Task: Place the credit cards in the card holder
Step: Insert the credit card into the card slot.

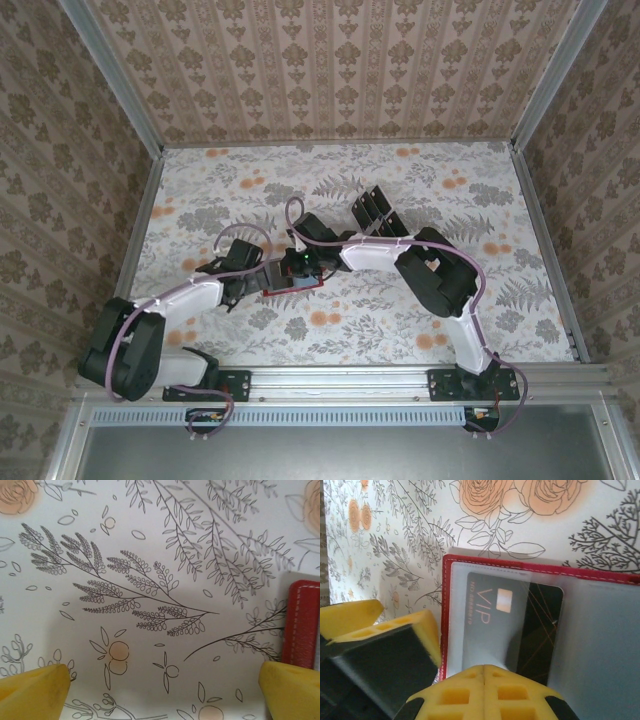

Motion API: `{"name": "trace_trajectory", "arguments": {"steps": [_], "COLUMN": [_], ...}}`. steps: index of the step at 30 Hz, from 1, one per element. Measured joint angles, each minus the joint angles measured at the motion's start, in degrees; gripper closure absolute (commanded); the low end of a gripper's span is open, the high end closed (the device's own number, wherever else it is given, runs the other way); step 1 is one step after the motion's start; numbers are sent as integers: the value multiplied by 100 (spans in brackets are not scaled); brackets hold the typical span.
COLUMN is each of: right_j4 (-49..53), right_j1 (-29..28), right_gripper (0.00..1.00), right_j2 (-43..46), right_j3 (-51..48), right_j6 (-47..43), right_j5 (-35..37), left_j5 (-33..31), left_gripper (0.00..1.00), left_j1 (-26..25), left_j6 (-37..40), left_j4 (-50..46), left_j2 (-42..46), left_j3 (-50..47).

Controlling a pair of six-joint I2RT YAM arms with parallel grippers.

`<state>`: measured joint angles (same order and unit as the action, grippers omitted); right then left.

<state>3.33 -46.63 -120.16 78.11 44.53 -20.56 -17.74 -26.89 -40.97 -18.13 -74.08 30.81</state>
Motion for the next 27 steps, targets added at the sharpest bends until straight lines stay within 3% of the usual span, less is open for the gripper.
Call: {"name": "trace_trajectory", "arguments": {"steps": [13,27], "right_j4": [881,1025], "right_j1": [26,26], "right_gripper": [91,81], "right_j2": [28,-179], "right_j3": [345,551], "right_j6": [-584,-728], "right_j5": [522,562], "left_j5": [-76,-74], "left_gripper": [0,0], "left_j1": [0,0], "left_j6": [22,-4], "left_j4": [-138,-170], "left_j2": [-55,-271], "left_j3": [142,140]}}
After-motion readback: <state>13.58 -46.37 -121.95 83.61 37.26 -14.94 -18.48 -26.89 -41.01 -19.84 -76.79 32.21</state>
